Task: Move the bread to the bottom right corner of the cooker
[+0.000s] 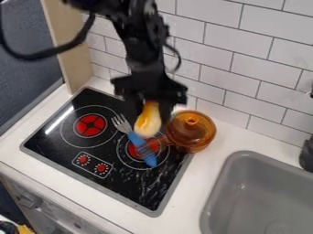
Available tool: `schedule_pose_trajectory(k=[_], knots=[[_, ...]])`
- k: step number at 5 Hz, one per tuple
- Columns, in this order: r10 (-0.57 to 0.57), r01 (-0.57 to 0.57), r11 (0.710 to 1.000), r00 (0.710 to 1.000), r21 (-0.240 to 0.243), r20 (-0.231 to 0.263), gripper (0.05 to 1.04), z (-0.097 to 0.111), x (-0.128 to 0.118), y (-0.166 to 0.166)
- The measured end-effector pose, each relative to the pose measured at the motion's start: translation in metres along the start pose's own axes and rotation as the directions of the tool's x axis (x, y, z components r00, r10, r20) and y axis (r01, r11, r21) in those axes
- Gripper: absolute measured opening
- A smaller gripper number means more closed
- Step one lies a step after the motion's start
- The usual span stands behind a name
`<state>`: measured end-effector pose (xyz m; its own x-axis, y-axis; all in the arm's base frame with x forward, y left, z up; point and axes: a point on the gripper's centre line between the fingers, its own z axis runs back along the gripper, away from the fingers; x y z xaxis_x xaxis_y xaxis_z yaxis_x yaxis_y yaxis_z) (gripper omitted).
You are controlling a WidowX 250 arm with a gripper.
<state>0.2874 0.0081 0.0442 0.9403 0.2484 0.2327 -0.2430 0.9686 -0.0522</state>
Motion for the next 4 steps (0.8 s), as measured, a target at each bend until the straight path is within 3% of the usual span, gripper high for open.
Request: schedule_pose_trajectory(k=[2, 3, 4], knots=[[0.002, -0.001, 1.000, 0.999, 0.018, -0.045, 0.647, -0.021, -0.043, -0.002], [-0.032, 0.032, 0.999, 0.996, 0.001, -0.081, 0.647, -0.035, -0.058, -0.015], [-0.057, 0.060, 0.998, 0.990, 0.022, -0.131, 0.647, -0.056, -0.069, -0.018]])
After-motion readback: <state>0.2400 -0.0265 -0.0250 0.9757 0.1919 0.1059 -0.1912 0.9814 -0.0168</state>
